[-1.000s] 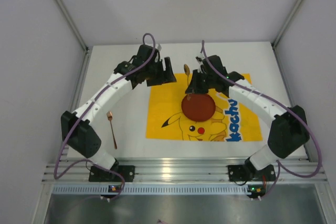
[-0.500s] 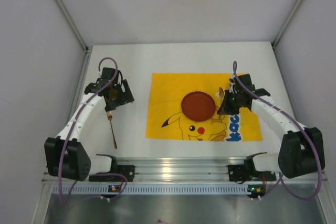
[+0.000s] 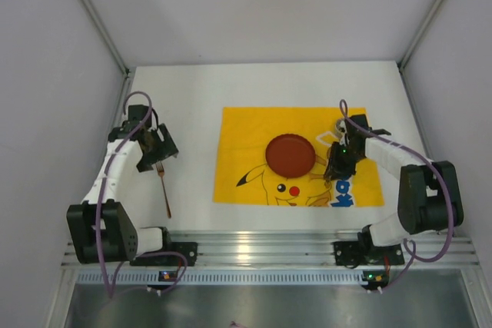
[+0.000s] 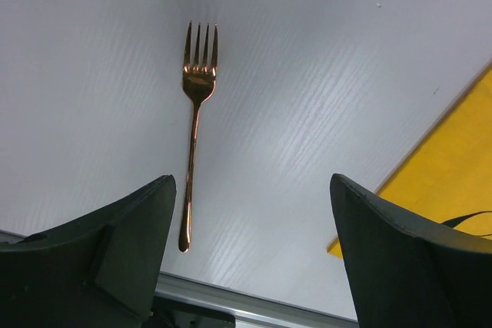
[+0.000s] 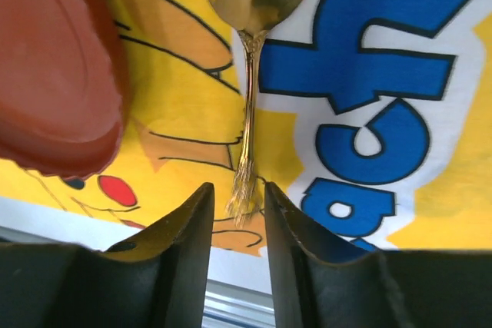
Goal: Set the dinner table for one person
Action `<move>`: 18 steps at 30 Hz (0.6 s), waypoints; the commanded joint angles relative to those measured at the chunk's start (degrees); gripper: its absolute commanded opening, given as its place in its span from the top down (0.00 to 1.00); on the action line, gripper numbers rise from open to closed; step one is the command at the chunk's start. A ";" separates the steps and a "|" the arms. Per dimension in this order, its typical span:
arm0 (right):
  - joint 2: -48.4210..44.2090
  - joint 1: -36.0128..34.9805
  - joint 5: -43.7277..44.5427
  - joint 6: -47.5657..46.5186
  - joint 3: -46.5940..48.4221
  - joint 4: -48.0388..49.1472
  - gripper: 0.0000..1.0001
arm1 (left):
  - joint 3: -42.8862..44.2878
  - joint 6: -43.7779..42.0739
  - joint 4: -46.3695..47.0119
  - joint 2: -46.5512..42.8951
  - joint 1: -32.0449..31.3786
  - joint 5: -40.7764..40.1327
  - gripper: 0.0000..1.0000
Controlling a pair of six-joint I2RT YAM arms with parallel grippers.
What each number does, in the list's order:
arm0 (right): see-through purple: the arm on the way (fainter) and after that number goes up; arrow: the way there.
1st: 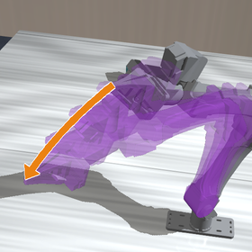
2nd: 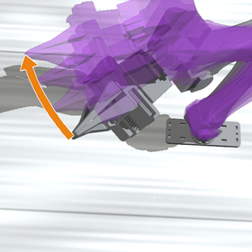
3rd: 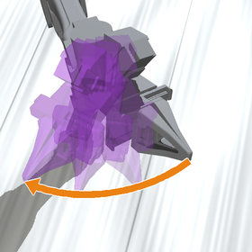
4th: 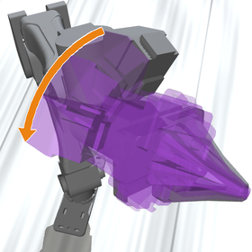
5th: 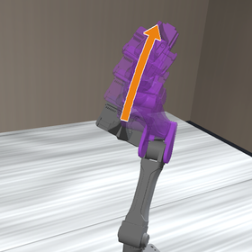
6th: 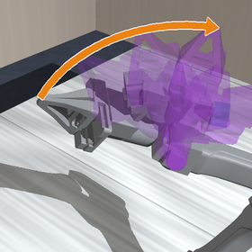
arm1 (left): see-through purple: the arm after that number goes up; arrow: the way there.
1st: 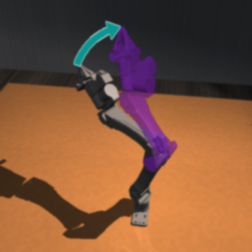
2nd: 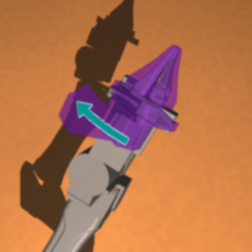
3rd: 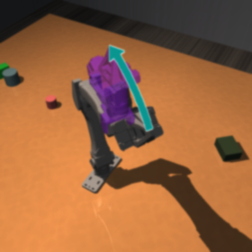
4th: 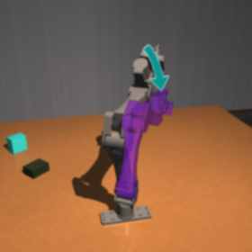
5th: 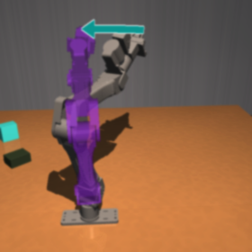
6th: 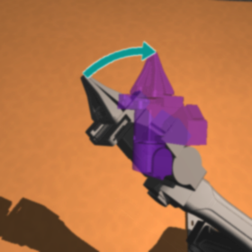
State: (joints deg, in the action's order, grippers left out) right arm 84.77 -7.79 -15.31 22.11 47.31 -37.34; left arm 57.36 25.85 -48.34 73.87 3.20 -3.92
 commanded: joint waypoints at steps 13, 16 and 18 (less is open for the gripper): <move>-4.17 1.29 9.42 -2.07 6.30 -9.76 0.34 | 0.03 -4.66 0.34 9.10 6.03 -1.35 0.30; -5.14 1.38 9.77 -2.07 7.62 -10.99 0.34 | -0.94 -4.31 2.36 11.03 6.11 -0.39 0.33; -5.41 1.29 9.86 -2.07 8.23 -11.35 0.34 | -1.29 -4.40 2.98 12.44 6.03 0.14 0.34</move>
State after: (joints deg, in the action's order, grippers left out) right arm 81.69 -7.05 -6.85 20.56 52.49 -46.37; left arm 56.86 22.31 -47.86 85.25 8.97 -4.95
